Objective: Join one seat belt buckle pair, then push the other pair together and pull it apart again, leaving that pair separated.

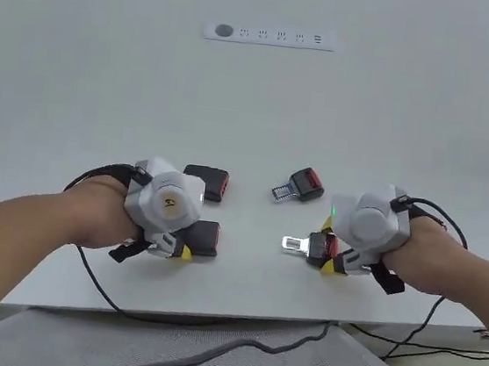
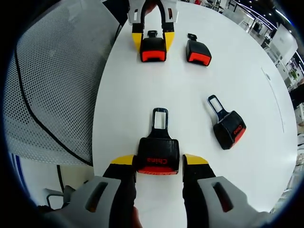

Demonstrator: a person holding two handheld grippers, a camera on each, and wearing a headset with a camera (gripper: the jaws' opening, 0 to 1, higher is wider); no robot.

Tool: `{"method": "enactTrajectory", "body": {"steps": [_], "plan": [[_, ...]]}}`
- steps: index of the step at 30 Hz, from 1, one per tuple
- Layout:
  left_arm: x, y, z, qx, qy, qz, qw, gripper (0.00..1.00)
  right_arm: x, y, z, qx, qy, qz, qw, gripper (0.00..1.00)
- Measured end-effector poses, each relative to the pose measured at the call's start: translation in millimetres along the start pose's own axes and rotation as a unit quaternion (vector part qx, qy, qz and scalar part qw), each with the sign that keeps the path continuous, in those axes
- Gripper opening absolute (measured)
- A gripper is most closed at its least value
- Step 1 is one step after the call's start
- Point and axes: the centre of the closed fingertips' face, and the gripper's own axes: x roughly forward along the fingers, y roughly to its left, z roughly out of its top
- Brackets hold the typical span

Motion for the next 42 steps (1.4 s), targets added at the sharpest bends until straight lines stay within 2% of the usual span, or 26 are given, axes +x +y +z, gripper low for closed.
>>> {"method": "enactTrajectory", "body": {"steps": [2, 6, 10, 11, 13, 15, 17, 19, 21, 24, 25, 28, 31, 33, 36, 42], "plan": [[0.1, 0.1, 0.7, 0.009, -0.001, 0.002, 1.0000, 0.35, 1.5, -0.8, 0.2, 0.001, -0.002, 0.001, 1.0000, 0.37], [-1.3, 1.0, 2.5, 0.005, 0.002, 0.009, 0.9999, 0.38, 2.4, 0.3, 4.6, 0.019, -0.008, 0.001, 0.9998, 0.37], [-3.6, 0.6, 5.8, 0.002, 0.003, 0.012, 0.9999, 0.46, -2.0, 0.5, 15.1, 0.021, -0.016, -0.004, 0.9996, 0.40], [-6.3, 2.5, 10.2, -0.007, -0.005, 0.016, 0.9998, 0.46, -3.7, 0.6, 16.8, 0.018, -0.018, -0.005, 0.9997, 0.40], [-13.6, 3.2, 17.8, -0.007, -0.013, 0.017, 0.9998, 0.46, -10.7, 1.6, 21.9, 0.026, -0.022, -0.003, 0.9994, 0.40], [-22.0, 5.4, 24.1, 0.013, -0.009, 0.027, 0.9995, 0.45, -15.2, -0.7, 27.0, 0.032, -0.030, -0.006, 0.9990, 0.40], [-30.3, 8.5, 32.4, 0.013, -0.016, 0.033, 0.9992, 0.45, -25.3, -4.0, 37.1, 0.038, -0.047, -0.011, 0.9981, 0.40], [-36.8, 13.6, 42.0, 0.006, -0.032, 0.038, 0.9987, 0.46, -30.4, -10.4, 43.8, 0.030, -0.055, -0.017, 0.9979, 0.40], [-39.9, 17.7, 45.5, 0.008, -0.035, 0.039, 0.9986, 0.47, -38.0, -17.3, 50.7, 0.022, -0.064, -0.026, 0.9974, 0.40], [-43.1, 30.2, 48.9, 0.011, -0.038, 0.047, 0.9981, 0.48, -40.8, -28.7, 53.4, 0.015, -0.068, -0.033, 0.9970, 0.40], [-43.5, 33.2, 49.1, 0.008, -0.040, 0.047, 0.9980, 0.48, -37.9, -37.7, 51.4, 0.011, -0.070, -0.037, 0.9968, 0.40], [-49.6, 42.6, 58.3, -0.016, -0.062, 0.048, 0.9968, 0.48, -38.4, -49.2, 50.7, 0.002, -0.068, -0.043, 0.9968, 0.40], [-51.1, 51.6, 57.6, -0.009, -0.061, 0.051, 0.9968, 0.48, -36.0, -65.0, 45.2, -0.019, -0.061, -0.049, 0.9967, 0.39], [-49.0, 58.6, 52.9, 0.000, -0.051, 0.052, 0.9973, 0.49, -36.8, -69.2, 44.8, -0.026, -0.060, -0.049, 0.9967, 0.37], [-43.2, 69.2, 40.0, 0.014, -0.033, 0.052, 0.9980, 0.49, -30.7, -83.6, 41.1, -0.035, -0.054, -0.052, 0.9966, 0.38], [-33.8, 84.7, 21.2, 0.014, -0.021, 0.052, 0.9983, 0.48, -21.8, -101.3, 34.4, -0.061, -0.031, -0.051, 0.9964, 0.38]]}}
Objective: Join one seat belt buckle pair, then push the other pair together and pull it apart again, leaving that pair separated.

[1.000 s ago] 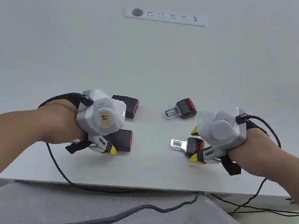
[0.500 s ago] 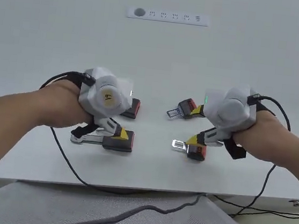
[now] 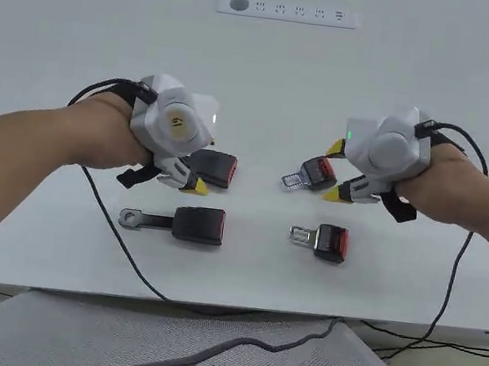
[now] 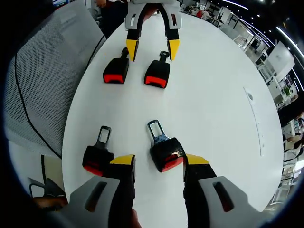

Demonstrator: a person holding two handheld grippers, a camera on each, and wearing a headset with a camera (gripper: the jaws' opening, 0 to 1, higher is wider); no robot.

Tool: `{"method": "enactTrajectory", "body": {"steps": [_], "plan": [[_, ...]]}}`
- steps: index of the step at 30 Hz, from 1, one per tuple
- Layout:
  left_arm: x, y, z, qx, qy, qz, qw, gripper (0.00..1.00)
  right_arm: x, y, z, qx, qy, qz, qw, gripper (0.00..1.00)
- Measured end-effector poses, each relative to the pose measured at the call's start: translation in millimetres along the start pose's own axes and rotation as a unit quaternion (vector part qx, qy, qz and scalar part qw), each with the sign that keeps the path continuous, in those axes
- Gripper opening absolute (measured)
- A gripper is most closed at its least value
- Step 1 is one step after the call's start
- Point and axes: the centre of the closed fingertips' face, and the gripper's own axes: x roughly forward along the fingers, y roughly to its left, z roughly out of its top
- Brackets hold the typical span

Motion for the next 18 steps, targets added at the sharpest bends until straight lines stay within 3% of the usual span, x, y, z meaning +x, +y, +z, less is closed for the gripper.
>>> {"method": "enactTrajectory", "body": {"steps": [3, 8, 13, 18], "plan": [[7.3, 3.0, -10.7, 0.004, 0.007, -0.007, 0.9999, 0.47, 5.9, -3.9, -4.5, -0.014, 0.008, 0.010, 0.9998, 0.37], [15.2, 5.8, -17.2, 0.006, 0.013, -0.014, 0.9998, 0.46, 17.3, -7.6, -0.2, -0.040, 0.013, 0.021, 0.9989, 0.36], [20.4, 9.2, -15.6, 0.010, 0.015, -0.015, 0.9997, 0.45, 33.5, -9.0, -6.6, -0.048, 0.025, 0.038, 0.9978, 0.35], [25.7, 9.6, -15.7, 0.013, 0.019, -0.022, 0.9995, 0.43, 27.5, -8.4, -6.4, -0.041, 0.024, 0.043, 0.9979, 0.33]]}}
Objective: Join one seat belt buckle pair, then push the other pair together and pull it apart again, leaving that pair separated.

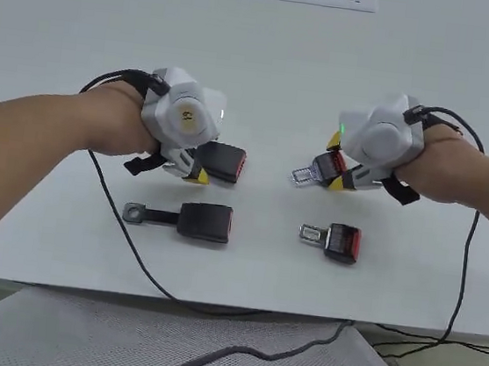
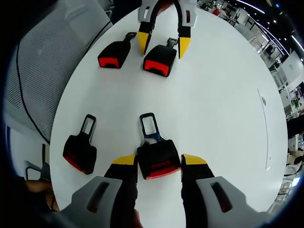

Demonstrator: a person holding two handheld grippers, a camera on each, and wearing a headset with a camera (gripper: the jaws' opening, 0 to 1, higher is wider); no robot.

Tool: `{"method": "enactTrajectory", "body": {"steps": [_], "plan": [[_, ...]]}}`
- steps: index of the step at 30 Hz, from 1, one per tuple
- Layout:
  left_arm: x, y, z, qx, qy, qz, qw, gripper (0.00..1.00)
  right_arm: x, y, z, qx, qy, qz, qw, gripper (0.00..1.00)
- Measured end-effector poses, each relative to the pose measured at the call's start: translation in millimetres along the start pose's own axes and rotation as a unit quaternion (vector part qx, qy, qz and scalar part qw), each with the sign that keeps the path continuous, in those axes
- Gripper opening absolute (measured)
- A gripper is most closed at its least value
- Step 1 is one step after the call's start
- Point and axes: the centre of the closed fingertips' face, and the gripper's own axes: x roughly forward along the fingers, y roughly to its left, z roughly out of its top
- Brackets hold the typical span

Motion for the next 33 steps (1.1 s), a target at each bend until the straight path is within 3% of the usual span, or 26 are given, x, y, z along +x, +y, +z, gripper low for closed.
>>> {"method": "enactTrajectory", "body": {"steps": [8, 13, 20, 33], "plan": [[1.1, 1.2, -3.8, -0.005, 0.005, 0.008, 0.9999, 0.38, -0.5, 0.3, -7.4, 0.012, -0.003, -0.001, 0.9999, 0.31], [2.5, 3.7, -10.0, -0.014, 0.019, 0.023, 0.9995, 0.34, -2.6, 4.5, -8.8, 0.019, -0.005, -0.001, 0.9998, 0.31], [-1.9, -0.7, -8.2, -0.007, 0.007, 0.023, 0.9997, 0.33, -6.4, 12.6, -15.3, 0.035, -0.011, -0.004, 0.9993, 0.31], [2.4, 4.3, -13.4, -0.004, 0.004, 0.014, 0.9999, 0.32, -1.2, 11.6, -17.4, 0.064, -0.034, -0.006, 0.9974, 0.32]]}}
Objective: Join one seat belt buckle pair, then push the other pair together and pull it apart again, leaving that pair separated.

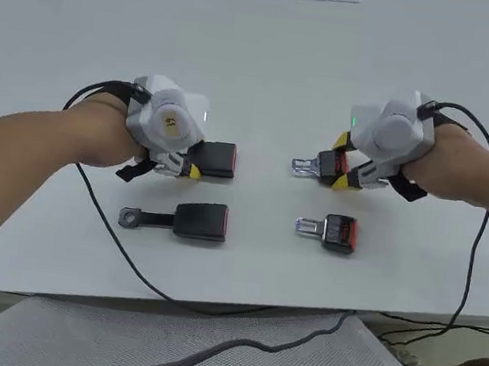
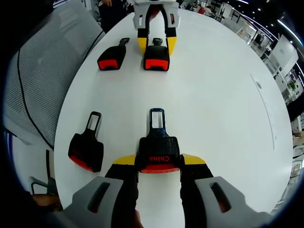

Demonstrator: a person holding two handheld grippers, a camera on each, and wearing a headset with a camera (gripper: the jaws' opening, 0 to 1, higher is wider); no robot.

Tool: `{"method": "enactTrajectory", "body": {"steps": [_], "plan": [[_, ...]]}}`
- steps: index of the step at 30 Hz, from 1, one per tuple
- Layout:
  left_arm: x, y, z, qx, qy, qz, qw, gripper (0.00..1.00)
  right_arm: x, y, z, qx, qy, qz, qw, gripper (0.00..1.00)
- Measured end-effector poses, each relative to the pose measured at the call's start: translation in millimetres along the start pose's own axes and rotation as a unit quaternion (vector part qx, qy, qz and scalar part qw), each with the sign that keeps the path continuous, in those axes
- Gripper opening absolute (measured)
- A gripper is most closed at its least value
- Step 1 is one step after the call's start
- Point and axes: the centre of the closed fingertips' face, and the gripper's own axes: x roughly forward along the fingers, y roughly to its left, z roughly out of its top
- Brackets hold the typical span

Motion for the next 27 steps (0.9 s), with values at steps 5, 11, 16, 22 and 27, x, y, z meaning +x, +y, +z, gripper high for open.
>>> {"method": "enactTrajectory", "body": {"steps": [5, 11, 16, 22, 27], "plan": [[0.4, 0.3, 0.0, 0.000, 0.001, -0.002, 1.0000, 0.32, 0.4, 0.6, -0.1, 0.001, 0.000, 0.002, 1.0000, 0.32], [1.4, 1.1, -0.6, -0.001, 0.002, -0.001, 1.0000, 0.32, 1.1, 1.3, 4.3, 0.018, -0.002, -0.005, 0.9998, 0.31], [0.4, -0.8, 1.5, -0.002, 0.002, -0.001, 1.0000, 0.32, 5.6, 4.1, 20.0, 0.025, -0.015, -0.006, 0.9996, 0.31], [-1.1, -2.8, 3.9, -0.003, 0.002, 0.001, 1.0000, 0.32, 14.7, 6.6, 40.7, 0.032, -0.029, -0.006, 0.9991, 0.31], [-1.6, -3.4, 5.1, -0.003, 0.004, 0.001, 1.0000, 0.32, 22.0, 6.8, 55.9, 0.032, -0.036, -0.007, 0.9988, 0.31]]}}
